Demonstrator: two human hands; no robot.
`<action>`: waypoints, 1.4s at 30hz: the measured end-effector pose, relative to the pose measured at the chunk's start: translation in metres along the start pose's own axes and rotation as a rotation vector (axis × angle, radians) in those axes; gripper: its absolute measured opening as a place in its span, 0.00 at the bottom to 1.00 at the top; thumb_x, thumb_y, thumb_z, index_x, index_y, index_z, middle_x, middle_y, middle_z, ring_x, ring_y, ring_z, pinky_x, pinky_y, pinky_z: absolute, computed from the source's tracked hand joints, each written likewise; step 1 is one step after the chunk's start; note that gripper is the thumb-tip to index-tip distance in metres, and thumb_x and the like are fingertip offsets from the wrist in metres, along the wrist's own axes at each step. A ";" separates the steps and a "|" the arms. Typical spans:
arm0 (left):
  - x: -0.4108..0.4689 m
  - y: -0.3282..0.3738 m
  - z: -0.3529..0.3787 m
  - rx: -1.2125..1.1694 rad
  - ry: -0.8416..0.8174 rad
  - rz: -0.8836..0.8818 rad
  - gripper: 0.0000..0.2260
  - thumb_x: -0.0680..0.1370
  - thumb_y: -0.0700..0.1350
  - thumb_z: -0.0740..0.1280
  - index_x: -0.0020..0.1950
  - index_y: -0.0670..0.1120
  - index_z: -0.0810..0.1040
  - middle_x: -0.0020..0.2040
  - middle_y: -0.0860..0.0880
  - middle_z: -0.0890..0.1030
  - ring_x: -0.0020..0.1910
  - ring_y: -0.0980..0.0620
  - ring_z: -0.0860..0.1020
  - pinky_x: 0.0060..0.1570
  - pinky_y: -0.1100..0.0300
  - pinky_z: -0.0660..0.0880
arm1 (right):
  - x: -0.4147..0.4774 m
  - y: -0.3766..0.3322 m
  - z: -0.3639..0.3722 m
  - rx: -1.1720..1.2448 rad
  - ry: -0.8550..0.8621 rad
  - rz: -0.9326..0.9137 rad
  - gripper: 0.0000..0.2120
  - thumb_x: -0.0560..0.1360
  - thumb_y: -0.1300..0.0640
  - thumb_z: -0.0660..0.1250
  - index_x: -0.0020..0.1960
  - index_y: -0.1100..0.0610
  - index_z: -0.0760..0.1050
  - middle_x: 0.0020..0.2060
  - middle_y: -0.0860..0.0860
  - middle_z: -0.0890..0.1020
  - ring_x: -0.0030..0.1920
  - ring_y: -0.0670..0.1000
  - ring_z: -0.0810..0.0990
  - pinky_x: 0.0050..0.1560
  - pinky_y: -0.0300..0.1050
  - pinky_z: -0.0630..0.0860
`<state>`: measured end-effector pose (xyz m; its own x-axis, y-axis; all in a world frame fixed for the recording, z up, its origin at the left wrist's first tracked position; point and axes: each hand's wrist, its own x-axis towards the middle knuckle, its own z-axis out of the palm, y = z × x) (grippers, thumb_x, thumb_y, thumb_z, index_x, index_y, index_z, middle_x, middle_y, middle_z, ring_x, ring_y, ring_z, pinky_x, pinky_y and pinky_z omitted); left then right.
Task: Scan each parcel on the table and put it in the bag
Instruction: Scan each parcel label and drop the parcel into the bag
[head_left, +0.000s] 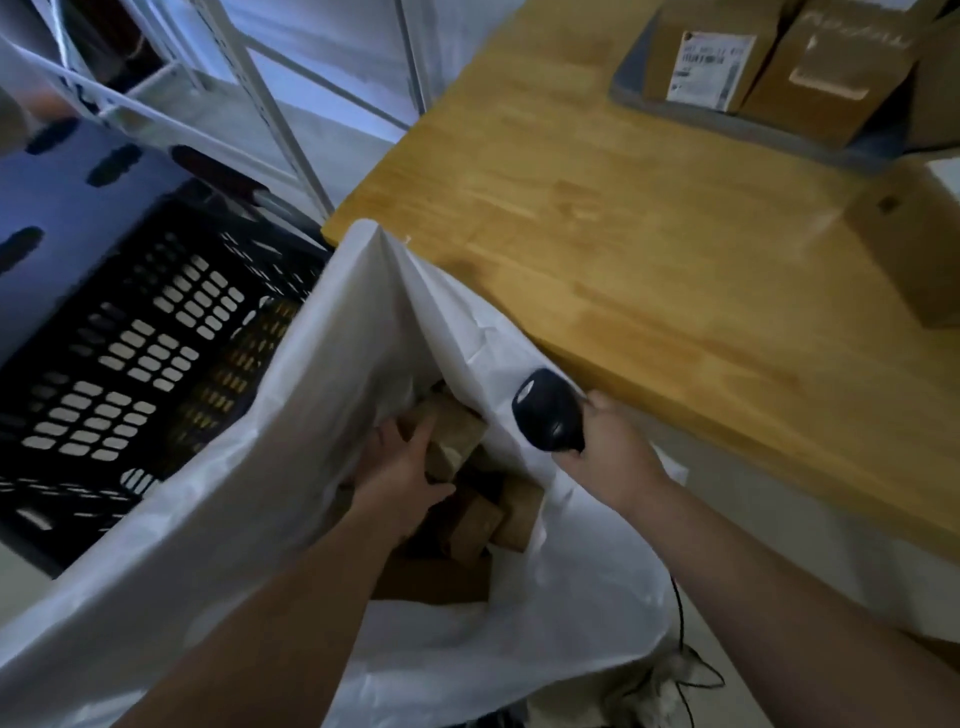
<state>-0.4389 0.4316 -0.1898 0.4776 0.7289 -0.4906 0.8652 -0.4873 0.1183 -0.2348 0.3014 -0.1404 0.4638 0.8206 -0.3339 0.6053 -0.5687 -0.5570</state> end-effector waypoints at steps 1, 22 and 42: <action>0.000 0.002 0.006 0.062 0.053 0.038 0.42 0.72 0.62 0.70 0.78 0.57 0.50 0.74 0.40 0.49 0.72 0.37 0.53 0.69 0.46 0.59 | -0.004 0.002 0.005 -0.016 0.097 -0.022 0.14 0.73 0.55 0.69 0.55 0.60 0.75 0.52 0.55 0.73 0.46 0.56 0.78 0.44 0.48 0.75; 0.049 -0.010 0.052 -0.139 -0.137 0.020 0.41 0.73 0.62 0.67 0.78 0.55 0.48 0.76 0.41 0.54 0.71 0.38 0.62 0.65 0.46 0.68 | -0.012 0.027 0.027 -0.069 0.329 -0.171 0.15 0.71 0.59 0.73 0.54 0.63 0.75 0.55 0.57 0.69 0.40 0.56 0.76 0.40 0.50 0.77; -0.058 0.053 -0.061 -0.065 -0.014 0.260 0.20 0.80 0.49 0.61 0.70 0.46 0.66 0.64 0.42 0.72 0.59 0.43 0.74 0.58 0.45 0.74 | -0.069 0.000 -0.030 0.079 0.109 0.053 0.12 0.72 0.57 0.70 0.55 0.54 0.76 0.75 0.54 0.58 0.67 0.54 0.66 0.62 0.43 0.68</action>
<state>-0.4112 0.3927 -0.1027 0.6836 0.5758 -0.4486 0.7216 -0.6254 0.2970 -0.2479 0.2428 -0.0946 0.5639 0.7762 -0.2819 0.5275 -0.6012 -0.6002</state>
